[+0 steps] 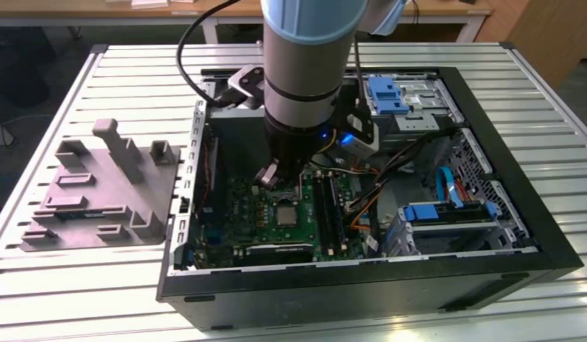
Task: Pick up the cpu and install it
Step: 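Close the cpu cover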
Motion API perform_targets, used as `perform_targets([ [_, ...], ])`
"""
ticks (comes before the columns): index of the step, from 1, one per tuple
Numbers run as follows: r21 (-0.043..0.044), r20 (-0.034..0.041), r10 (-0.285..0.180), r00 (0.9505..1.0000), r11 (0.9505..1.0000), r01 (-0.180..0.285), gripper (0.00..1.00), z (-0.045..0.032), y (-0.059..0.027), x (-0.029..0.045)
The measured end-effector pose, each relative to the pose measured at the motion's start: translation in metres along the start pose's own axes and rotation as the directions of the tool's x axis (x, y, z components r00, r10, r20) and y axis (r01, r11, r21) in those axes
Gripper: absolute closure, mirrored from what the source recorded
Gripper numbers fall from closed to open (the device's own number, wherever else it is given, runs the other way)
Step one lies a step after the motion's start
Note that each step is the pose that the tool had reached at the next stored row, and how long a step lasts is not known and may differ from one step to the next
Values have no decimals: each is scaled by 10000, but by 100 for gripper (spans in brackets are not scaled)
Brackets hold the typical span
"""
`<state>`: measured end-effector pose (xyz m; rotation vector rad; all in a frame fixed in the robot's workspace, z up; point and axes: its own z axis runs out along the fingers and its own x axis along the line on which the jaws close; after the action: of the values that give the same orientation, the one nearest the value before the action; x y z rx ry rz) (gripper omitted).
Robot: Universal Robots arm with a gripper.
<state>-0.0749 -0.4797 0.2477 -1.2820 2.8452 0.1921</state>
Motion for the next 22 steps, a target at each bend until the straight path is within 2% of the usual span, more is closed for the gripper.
perform_targets([
  [7, -56, 12, -136, 9999, 9999, 136, 89, 37, -32, -66],
  [10, -89, -38, -621, 9981, 9980, 620, 89, 54, -34, -66],
  [12, -116, -75, -984, 9951, 9951, 983, 89, 64, -35, -66],
  [14, -133, -74, -1093, 9940, 9939, 1092, 89, 72, -46, -75],
  [16, -175, -19, -1110, 9938, 9937, 1109, 89, 81, -56, -84],
  [17, -216, 39, -1120, 9937, 9935, 1121, 89, 86, -61, -89],
  [21, -446, 359, -1177, 9924, 9919, 1193, 89, 99, -83, -106],
  [22, -474, 396, -1196, 9920, 9915, 1214, 89, 108, -89, -111],
])
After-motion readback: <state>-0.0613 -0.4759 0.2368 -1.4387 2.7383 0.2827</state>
